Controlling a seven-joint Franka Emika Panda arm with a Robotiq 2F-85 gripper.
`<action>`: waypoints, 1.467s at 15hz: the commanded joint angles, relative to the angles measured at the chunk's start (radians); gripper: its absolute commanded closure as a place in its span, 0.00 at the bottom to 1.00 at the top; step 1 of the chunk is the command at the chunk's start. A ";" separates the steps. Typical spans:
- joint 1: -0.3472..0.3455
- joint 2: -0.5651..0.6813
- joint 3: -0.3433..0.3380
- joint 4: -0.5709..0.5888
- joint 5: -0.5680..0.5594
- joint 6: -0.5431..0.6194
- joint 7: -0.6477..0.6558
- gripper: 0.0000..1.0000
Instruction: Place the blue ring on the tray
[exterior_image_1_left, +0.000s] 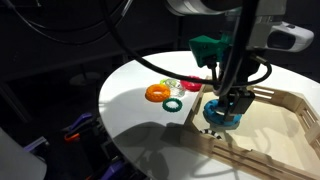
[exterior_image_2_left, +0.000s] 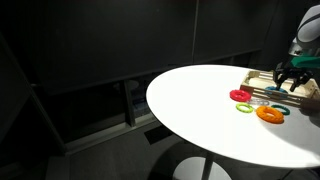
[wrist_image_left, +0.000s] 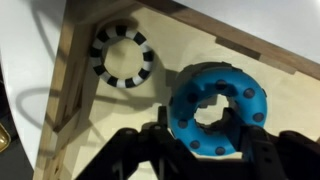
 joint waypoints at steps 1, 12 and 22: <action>0.012 -0.038 -0.009 0.023 -0.025 -0.063 0.024 0.11; 0.021 -0.300 0.061 0.018 0.002 -0.371 -0.194 0.00; 0.056 -0.505 0.099 0.056 -0.002 -0.743 -0.466 0.00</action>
